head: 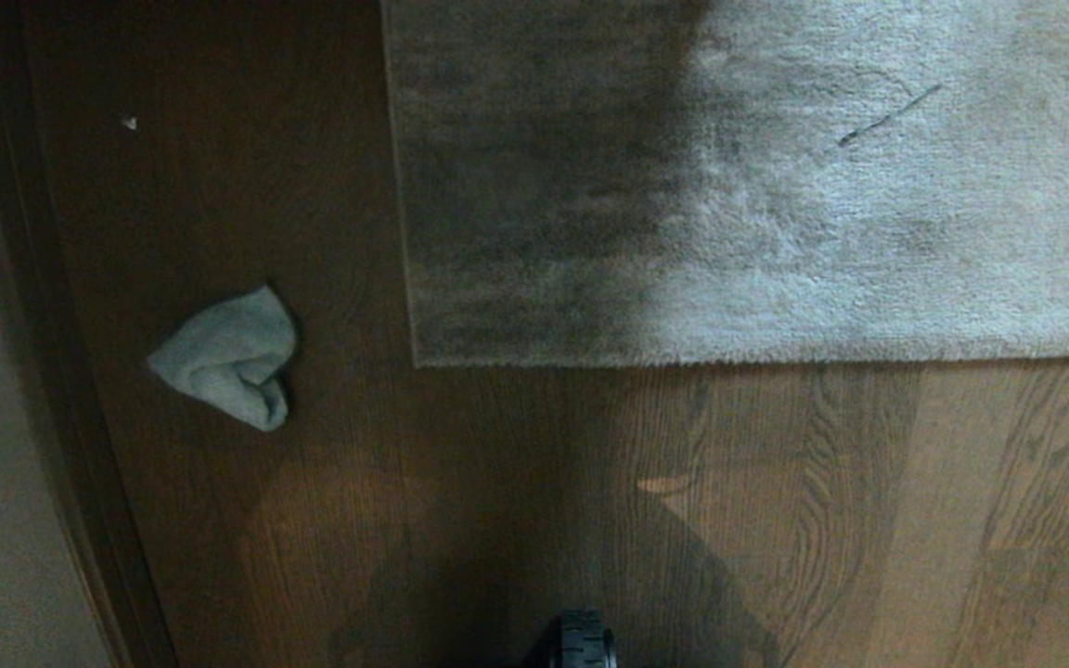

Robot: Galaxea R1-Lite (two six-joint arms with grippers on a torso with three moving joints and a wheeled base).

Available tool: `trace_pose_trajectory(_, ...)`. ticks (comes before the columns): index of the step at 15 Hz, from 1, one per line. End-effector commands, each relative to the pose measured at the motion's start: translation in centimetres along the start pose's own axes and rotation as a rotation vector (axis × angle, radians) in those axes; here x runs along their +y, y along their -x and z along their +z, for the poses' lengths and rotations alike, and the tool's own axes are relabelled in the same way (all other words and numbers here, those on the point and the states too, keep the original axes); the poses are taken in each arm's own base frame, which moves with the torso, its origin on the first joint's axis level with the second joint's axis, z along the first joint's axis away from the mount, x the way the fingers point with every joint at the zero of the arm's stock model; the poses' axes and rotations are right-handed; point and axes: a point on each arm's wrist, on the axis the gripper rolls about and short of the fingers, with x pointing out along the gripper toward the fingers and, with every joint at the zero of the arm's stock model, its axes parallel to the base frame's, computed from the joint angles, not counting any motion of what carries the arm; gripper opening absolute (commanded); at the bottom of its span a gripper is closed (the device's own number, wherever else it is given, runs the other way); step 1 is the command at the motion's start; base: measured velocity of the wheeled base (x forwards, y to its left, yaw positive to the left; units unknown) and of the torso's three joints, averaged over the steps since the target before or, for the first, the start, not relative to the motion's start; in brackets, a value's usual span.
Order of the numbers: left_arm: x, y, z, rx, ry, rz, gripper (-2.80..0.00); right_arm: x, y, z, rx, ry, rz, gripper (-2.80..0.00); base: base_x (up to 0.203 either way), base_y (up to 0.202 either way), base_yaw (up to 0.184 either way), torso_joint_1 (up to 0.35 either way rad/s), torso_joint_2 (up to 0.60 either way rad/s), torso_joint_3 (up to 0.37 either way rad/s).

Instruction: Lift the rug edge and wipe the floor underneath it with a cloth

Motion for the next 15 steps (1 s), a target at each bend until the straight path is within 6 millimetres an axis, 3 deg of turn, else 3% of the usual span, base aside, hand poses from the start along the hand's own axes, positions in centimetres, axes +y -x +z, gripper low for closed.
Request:
trace_pose_trajectory(1,0.01,0.23,-0.10,-0.028,-0.003,0.001,-2.80,0.00,-0.01,0.00,0.001,0.000,0.000,-2.80,0.000,0.000,0.000,0.000,0.00,0.000)
trace_pose_trajectory(15,0.00,0.23,-0.09,-0.029,0.001,-0.002,-2.80,0.00,-0.01,0.02,0.000,0.000,0.000,-2.80,0.000,0.000,0.000,0.000,0.00,0.000)
